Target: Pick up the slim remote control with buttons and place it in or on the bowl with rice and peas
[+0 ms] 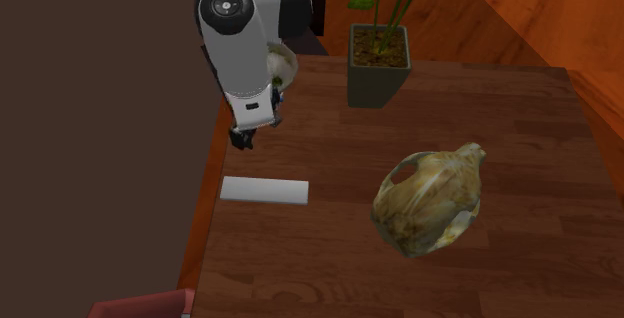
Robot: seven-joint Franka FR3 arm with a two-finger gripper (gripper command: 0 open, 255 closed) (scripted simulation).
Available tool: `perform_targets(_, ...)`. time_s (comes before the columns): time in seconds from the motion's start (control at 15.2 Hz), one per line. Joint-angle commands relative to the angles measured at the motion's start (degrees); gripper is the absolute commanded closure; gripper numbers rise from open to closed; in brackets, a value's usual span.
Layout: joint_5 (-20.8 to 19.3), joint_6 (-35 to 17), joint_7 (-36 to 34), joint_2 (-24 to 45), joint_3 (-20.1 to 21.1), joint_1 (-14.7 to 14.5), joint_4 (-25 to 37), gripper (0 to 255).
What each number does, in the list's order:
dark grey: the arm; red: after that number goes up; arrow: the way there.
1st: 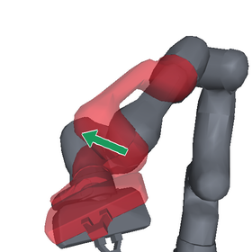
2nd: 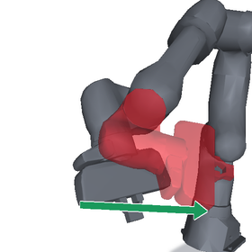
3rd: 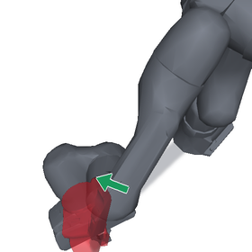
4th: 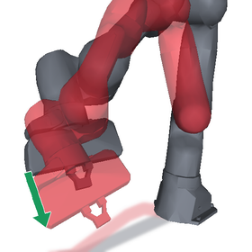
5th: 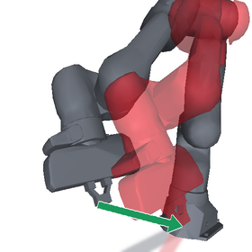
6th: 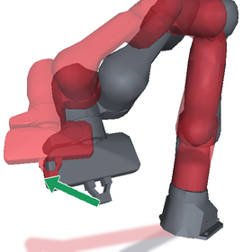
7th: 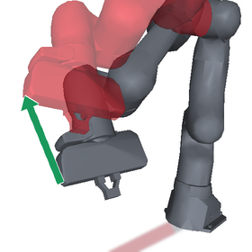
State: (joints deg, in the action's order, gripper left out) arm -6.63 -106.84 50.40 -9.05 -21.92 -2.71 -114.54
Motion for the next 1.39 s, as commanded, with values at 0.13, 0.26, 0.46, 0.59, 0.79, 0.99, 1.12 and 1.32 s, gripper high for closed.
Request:
perform_targets(0.13, 5.0, -0.5, 10.9, 9.9, -2.5, 0.5, 9.1, 0)
perform_targets(0.26, 7.9, 0.0, 15.9, 15.1, -3.0, 1.3, 14.4, 0)
perform_targets(0.46, 12.2, 1.7, 22.7, 23.1, -2.8, 3.4, 23.3, 0)
perform_targets(0.59, 13.3, 1.7, 24.6, 25.6, -2.4, 4.3, 25.6, 0)
perform_targets(0.79, 13.5, -0.5, 24.7, 25.9, -2.3, 4.3, 23.6, 0)
perform_targets(0.99, 13.7, -2.7, 24.8, 26.2, -2.2, 4.2, 21.8, 0)
perform_targets(1.12, 13.7, -3.1, 24.9, 26.3, -2.2, 4.2, 21.4, 0)
perform_targets(1.32, 13.7, -3.1, 24.9, 26.3, -2.2, 4.2, 21.4, 0)
